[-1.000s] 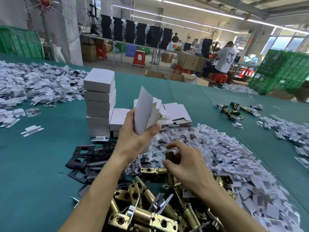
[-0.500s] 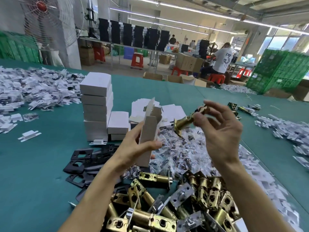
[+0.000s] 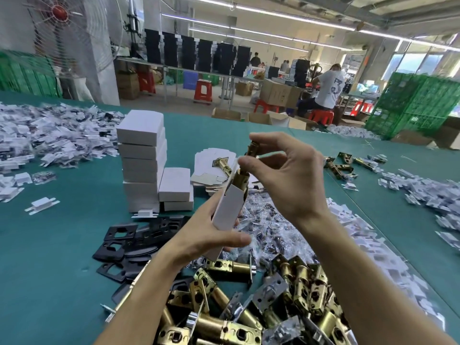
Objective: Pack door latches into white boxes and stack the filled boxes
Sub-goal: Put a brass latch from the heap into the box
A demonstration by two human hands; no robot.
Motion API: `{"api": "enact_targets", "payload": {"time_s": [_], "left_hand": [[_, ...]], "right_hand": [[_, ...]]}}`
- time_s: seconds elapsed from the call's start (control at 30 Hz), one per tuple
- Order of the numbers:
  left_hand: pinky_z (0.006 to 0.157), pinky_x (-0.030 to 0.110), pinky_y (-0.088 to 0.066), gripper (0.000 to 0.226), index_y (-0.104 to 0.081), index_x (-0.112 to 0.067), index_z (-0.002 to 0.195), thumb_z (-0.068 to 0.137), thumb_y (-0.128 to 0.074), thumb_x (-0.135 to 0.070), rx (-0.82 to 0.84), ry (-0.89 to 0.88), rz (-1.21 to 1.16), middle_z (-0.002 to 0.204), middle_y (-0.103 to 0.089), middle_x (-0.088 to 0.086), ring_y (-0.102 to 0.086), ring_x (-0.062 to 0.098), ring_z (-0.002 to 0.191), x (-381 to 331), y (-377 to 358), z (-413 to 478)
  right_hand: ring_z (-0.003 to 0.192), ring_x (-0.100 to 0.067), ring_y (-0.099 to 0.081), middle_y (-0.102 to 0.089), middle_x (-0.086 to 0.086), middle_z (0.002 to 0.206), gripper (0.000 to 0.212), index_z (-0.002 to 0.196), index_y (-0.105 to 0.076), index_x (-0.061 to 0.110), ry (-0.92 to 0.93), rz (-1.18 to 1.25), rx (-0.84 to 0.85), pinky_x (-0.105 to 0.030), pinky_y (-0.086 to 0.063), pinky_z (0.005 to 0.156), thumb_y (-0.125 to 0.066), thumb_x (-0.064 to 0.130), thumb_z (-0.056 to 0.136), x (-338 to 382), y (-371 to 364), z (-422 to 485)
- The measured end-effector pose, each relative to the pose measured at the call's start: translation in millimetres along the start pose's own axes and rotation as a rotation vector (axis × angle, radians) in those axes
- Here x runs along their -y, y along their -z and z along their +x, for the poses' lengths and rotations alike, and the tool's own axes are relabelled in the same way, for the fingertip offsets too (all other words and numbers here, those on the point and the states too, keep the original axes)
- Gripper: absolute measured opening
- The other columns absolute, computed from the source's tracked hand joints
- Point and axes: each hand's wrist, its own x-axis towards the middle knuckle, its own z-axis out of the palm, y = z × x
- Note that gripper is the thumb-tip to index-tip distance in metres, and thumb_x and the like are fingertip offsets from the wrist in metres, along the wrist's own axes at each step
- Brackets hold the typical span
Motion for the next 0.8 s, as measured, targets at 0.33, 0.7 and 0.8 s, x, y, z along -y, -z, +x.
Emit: {"api": "enact_targets", "payload": {"time_s": [0.33,0.7,0.8], "left_hand": [[0.065,0.051,-0.061,0.061,-0.063,-0.018,0.116,0.059,-0.077,-0.03,-0.117,-0.07,-0.164,0.104,-0.054,0.017,-0.064,0.024,0.087,-1.5,-0.8,2.2],[0.051,0.04,-0.057,0.058,-0.059,-0.013,0.114,0.063,-0.073,-0.036,-0.277,-0.159,-0.272,0.1,-0.061,0.018,-0.068,0.03,0.081,-4.5,0.9,0.3],[0.049,0.041,-0.057,0.066,-0.056,-0.014,0.122,0.064,-0.075,-0.04,-0.364,-0.214,-0.319,0.108,-0.061,0.025,-0.07,0.036,0.082,-7.9,1.9,-0.9]], "right_hand": [[0.067,0.014,-0.063,-0.066,0.025,0.073,0.009,0.091,-0.08,0.017,0.032,-0.04,0.251,-0.006,-0.044,0.06,-0.08,0.016,0.082,-2.2,-9.7,-6.7],[0.076,-0.016,-0.06,-0.07,0.003,0.077,0.018,0.081,-0.077,0.014,0.014,-0.138,0.044,-0.027,-0.045,0.067,-0.068,0.025,0.093,-15.7,-0.3,-8.3],[0.071,-0.023,-0.067,-0.073,-0.001,0.074,0.023,0.076,-0.075,0.016,-0.182,-0.057,-0.051,-0.039,-0.055,0.066,-0.065,0.026,0.094,-38.3,9.3,-18.9]]}}
